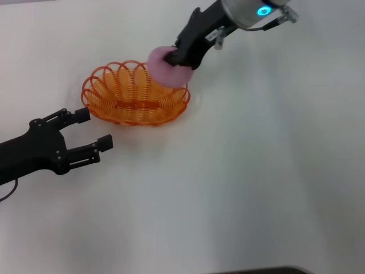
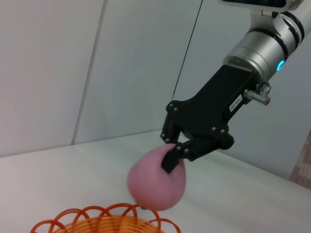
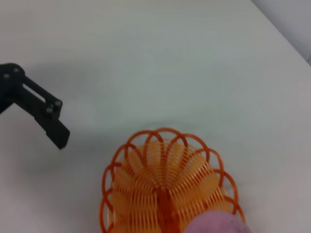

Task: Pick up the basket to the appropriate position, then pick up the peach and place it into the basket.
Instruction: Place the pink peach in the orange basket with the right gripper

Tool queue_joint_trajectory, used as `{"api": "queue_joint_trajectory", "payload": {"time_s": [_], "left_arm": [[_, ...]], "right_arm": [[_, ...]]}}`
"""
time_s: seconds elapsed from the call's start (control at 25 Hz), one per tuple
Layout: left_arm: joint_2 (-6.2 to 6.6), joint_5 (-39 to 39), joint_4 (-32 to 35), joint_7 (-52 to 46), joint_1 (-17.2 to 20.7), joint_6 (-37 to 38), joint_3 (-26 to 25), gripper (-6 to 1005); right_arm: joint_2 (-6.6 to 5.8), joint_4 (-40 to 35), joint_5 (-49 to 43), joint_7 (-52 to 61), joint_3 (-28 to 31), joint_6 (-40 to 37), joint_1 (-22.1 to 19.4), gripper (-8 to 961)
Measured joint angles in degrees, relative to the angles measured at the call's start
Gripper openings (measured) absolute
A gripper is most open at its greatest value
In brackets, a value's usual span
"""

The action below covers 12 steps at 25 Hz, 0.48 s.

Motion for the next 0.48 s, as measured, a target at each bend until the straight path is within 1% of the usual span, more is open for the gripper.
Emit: {"api": "queue_joint_trajectory", "payload": {"time_s": [0.16,0.32,0.48], "left_arm": [[-0.01,0.0,-0.6,0.2,0.0,-0.5,0.0,878],[0.0,0.0,-1.1,0.3,0.0,-1.3,0.2,878],[0.05,0.0,-1.7,0.4,0.0,-1.4,0.2,878]], "right_arm": [[0.07,2.9,4.7,-1.5,-3.3,4.1,0.5,45],[0.09,5.7,9.4,-4.4,-4.9,7.0,0.6,55],[0.11,7.2,10.8,-5.3,-5.9,8.3,0.9,69]]}}
